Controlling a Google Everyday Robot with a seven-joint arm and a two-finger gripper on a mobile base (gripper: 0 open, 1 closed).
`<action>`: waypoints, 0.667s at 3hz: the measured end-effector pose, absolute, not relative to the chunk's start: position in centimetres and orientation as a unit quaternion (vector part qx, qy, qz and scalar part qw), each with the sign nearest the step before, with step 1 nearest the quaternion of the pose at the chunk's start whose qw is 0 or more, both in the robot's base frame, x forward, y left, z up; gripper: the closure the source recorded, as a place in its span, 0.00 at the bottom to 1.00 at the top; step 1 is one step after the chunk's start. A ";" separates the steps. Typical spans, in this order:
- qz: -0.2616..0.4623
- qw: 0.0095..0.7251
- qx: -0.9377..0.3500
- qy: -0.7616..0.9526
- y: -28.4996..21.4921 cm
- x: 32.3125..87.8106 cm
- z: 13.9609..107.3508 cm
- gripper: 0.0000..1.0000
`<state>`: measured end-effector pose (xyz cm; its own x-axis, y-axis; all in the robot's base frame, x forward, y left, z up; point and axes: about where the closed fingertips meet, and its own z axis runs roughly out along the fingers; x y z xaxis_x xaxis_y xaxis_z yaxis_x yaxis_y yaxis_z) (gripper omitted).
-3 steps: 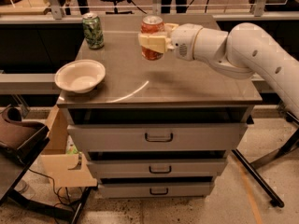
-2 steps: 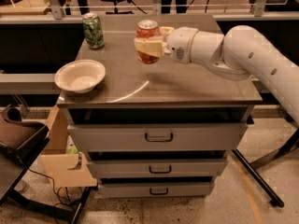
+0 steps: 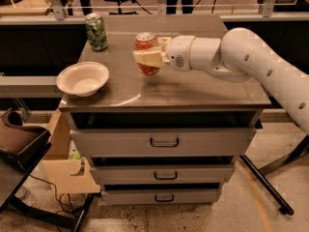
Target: Move coke can near paper bowl
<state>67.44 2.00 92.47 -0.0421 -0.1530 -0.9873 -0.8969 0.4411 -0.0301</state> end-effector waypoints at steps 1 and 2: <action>0.374 0.540 -0.424 0.623 4.1 68.0 91.0 1.00; 0.399 0.537 -0.436 0.602 5.6 68.4 90.7 1.00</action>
Offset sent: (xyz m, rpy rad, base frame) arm 0.0157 0.0477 -0.0224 0.1018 0.0068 0.2240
